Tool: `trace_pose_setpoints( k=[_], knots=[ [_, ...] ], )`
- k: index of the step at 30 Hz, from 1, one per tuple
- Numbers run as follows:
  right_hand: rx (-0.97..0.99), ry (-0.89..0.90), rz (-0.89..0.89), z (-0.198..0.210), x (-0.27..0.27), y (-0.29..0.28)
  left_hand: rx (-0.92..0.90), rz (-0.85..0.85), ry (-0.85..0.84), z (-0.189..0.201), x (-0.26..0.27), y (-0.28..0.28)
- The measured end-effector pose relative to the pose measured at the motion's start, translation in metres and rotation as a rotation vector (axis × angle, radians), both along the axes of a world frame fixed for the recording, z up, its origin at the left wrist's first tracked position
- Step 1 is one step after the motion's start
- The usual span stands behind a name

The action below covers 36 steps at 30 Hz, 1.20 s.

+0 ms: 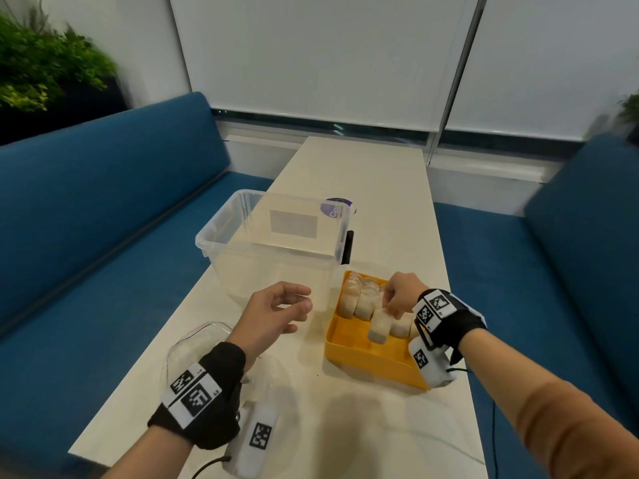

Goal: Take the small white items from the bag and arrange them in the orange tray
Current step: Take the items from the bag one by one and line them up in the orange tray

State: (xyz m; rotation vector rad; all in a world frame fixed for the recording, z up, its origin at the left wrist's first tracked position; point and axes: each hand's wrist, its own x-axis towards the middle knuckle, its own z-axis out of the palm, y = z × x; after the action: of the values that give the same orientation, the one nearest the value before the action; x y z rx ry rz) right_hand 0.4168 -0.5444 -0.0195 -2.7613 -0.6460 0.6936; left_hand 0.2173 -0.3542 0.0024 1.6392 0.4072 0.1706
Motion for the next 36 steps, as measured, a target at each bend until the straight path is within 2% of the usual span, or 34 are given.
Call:
trace_pose_setpoints(
  k=[7, 10, 13, 15, 18, 21, 24, 26, 29, 32, 34, 36],
  knots=[
    [-0.052, -0.156, -0.054, -0.020, 0.015, 0.006, 0.005, 0.026, 0.014, -0.004, -0.008, 0.008],
    [-0.065, -0.167, -0.019, -0.012, 0.016, 0.008, 0.022, 0.022, 0.016, -0.003, -0.011, 0.009],
    [-0.015, -0.201, 0.004, 0.015, 0.011, 0.012, 0.061, 0.014, 0.023, 0.000, -0.017, 0.016],
    [0.018, -0.195, 0.031, 0.041, -0.004, 0.015, 0.134, 0.023, 0.045, 0.001, -0.026, 0.029],
    [0.073, -0.084, 0.181, 0.078, -0.055, 0.022, 0.254, 0.102, 0.089, -0.005, -0.044, 0.058],
    [0.150, 0.001, 0.371, 0.090, -0.113, 0.041, 0.471, 0.209, 0.201, -0.025, -0.068, 0.085],
    [0.250, 0.056, 0.475, 0.060, -0.155, 0.076, 0.667, 0.266, 0.389, -0.053, -0.092, 0.097],
    [0.286, 0.101, 0.455, 0.029, -0.175, 0.099, 0.641, 0.278, 0.480, -0.064, -0.106, 0.098],
    [0.340, 0.164, 0.278, -0.016, -0.195, 0.125, 0.553, 0.211, 0.540, -0.075, -0.118, 0.097],
    [0.266, 0.187, 0.186, -0.049, -0.203, 0.139, 0.475, 0.093, 0.598, -0.083, -0.124, 0.093],
    [0.186, 0.194, 0.170, -0.063, -0.205, 0.143, 0.479, 0.043, 0.584, -0.085, -0.127, 0.090],
    [0.167, 0.165, 0.175, -0.068, -0.208, 0.143, 0.448, 0.033, 0.446, -0.084, -0.131, 0.089]
  ],
)
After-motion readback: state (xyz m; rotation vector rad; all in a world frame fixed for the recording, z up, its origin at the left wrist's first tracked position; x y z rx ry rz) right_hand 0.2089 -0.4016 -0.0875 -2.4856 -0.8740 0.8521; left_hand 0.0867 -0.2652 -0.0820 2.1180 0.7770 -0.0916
